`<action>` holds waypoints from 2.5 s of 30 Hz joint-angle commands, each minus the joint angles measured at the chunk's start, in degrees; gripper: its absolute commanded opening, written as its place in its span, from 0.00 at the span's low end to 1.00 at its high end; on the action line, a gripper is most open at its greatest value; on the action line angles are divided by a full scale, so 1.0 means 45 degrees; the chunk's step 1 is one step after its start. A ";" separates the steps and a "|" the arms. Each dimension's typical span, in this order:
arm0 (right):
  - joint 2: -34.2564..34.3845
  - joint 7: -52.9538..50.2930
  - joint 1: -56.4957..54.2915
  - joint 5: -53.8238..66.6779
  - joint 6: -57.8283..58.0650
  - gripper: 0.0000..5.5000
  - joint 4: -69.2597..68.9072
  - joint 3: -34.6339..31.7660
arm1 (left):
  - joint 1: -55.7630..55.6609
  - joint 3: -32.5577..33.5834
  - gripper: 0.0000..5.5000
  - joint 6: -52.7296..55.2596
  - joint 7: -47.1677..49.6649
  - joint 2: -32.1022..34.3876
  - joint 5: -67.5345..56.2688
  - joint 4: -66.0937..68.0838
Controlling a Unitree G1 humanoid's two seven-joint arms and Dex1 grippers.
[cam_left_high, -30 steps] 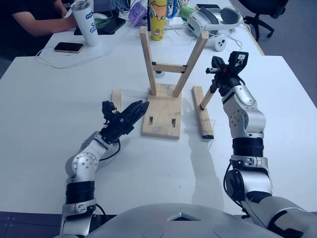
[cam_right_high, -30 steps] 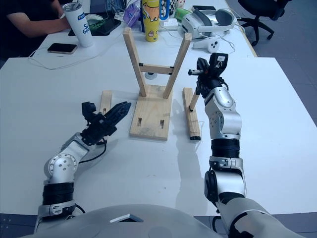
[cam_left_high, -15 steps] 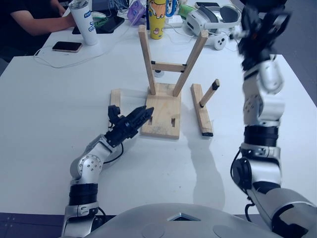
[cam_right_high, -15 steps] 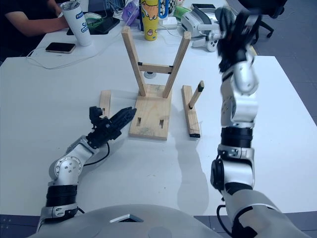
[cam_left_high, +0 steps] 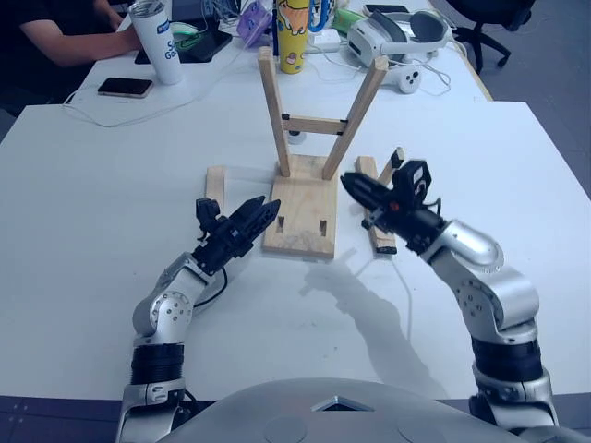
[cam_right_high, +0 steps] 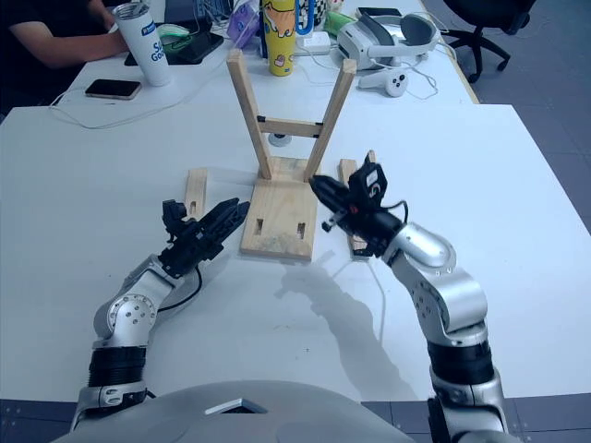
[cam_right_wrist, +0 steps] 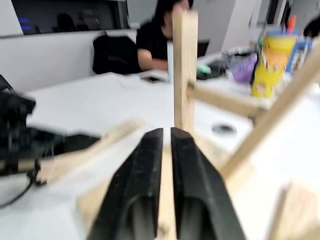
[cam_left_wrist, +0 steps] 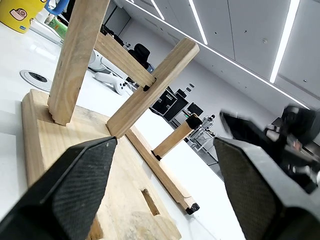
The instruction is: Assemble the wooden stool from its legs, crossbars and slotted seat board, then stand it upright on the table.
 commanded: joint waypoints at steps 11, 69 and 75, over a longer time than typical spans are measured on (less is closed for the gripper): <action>0.1151 -0.4169 0.0787 -0.3827 0.0876 0.44 0.0886 0.0409 | 0.0672 0.0164 0.65 0.0409 0.0982 0.0098 0.0038 -0.0783; 0.1023 -0.1145 -0.4654 0.4147 0.2898 0.37 0.3733 -0.7499 | -0.3499 0.1601 0.93 0.2648 -0.0269 0.1503 -0.2179 0.0644; -0.0788 0.1708 -0.2873 0.9868 0.7267 0.37 0.3216 -0.7743 | -0.4116 0.1929 0.97 0.4814 -0.0166 0.1544 -0.4335 0.0855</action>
